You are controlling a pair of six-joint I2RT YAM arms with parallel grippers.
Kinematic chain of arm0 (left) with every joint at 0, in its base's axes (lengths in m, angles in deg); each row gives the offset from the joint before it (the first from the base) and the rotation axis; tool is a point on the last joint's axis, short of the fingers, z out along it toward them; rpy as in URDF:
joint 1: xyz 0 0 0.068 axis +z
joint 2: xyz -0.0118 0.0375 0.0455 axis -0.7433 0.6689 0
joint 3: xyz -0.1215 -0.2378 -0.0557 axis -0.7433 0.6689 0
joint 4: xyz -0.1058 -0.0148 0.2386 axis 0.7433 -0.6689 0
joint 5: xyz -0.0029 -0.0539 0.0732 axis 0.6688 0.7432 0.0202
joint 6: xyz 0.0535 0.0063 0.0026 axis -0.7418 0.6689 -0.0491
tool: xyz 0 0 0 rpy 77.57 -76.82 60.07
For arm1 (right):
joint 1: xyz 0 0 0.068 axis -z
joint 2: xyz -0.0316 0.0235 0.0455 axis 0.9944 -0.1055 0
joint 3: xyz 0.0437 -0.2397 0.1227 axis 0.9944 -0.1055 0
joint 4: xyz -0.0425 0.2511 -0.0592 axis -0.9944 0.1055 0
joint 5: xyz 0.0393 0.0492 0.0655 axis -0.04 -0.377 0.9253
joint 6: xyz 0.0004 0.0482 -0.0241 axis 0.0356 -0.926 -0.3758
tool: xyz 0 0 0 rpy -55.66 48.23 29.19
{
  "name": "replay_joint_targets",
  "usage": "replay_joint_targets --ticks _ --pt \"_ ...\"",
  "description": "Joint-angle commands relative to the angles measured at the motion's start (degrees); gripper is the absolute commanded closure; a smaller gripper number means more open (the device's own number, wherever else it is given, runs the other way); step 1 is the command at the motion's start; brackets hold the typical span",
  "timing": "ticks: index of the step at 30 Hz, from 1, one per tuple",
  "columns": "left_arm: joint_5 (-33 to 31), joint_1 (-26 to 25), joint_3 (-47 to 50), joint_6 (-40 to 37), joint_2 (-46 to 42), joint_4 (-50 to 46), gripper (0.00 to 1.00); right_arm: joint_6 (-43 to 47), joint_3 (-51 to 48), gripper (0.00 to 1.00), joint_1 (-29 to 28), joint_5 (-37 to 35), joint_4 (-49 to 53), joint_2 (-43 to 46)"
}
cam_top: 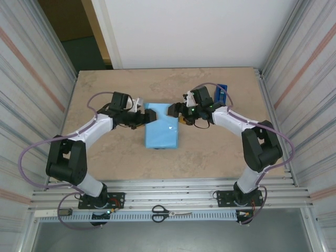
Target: Wrap the gift box in paper
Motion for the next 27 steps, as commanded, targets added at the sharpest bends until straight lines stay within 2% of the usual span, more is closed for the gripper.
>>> replay_joint_targets --ticks 1,10,21,27 --pt "3.7 -1.9 1.4 0.6 -4.1 5.3 0.07 3.6 -1.4 0.2 -1.2 1.6 -2.9 3.9" --pt "3.7 -3.1 6.8 -0.1 -10.0 11.0 0.04 9.0 -5.0 0.2 -1.7 0.7 -3.1 10.2" --pt "1.9 -5.2 11.0 -0.6 -13.2 11.3 0.02 9.6 -11.8 0.18 -2.5 -2.0 -3.8 14.8" --pt "0.5 -5.2 10.4 -0.8 -13.8 11.4 0.01 9.9 -10.4 0.16 -2.5 -3.2 -3.3 15.4"
